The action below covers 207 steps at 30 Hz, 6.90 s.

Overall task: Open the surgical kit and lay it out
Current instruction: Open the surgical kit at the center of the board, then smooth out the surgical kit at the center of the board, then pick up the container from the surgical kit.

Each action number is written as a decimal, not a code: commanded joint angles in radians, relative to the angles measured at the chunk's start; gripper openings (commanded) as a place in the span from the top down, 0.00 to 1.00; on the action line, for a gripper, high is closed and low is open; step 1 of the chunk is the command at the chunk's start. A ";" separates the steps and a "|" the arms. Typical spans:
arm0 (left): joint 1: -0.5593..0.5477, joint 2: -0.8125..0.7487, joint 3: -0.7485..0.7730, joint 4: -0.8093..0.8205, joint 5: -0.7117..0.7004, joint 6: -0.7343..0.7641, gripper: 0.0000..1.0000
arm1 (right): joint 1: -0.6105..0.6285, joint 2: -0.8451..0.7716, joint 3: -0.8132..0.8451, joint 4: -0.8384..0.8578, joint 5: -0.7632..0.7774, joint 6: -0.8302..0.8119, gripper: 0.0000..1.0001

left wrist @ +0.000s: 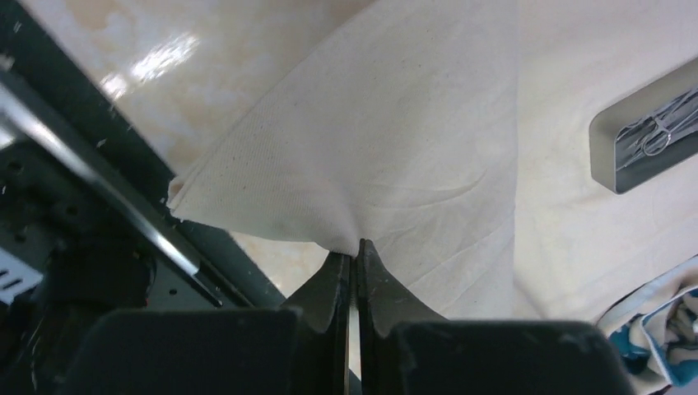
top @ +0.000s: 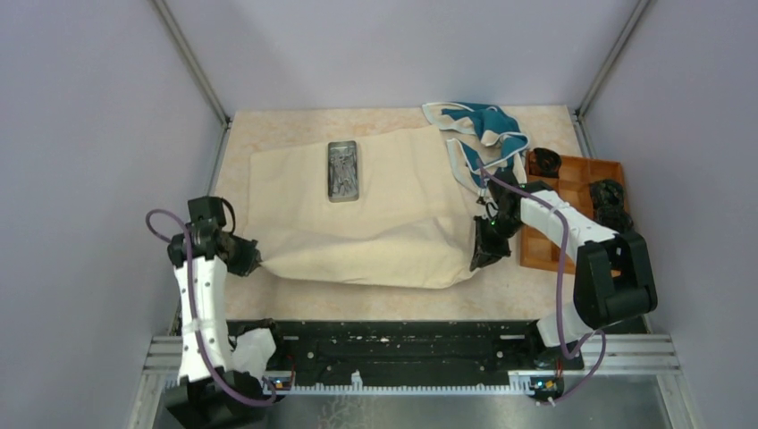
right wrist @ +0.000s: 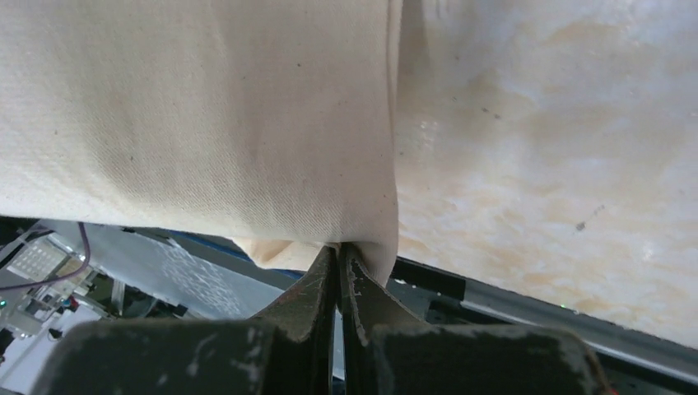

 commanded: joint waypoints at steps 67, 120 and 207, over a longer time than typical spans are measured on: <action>-0.020 1.341 0.764 0.823 0.313 0.356 0.15 | 0.109 1.248 1.468 0.286 0.217 0.075 0.24; -0.137 0.384 -0.037 0.440 0.407 0.334 0.02 | 0.219 0.308 0.298 0.328 -0.196 0.046 0.09; -0.447 1.498 1.235 0.608 -0.180 0.692 0.86 | -0.121 0.056 0.339 0.155 0.158 -0.133 0.17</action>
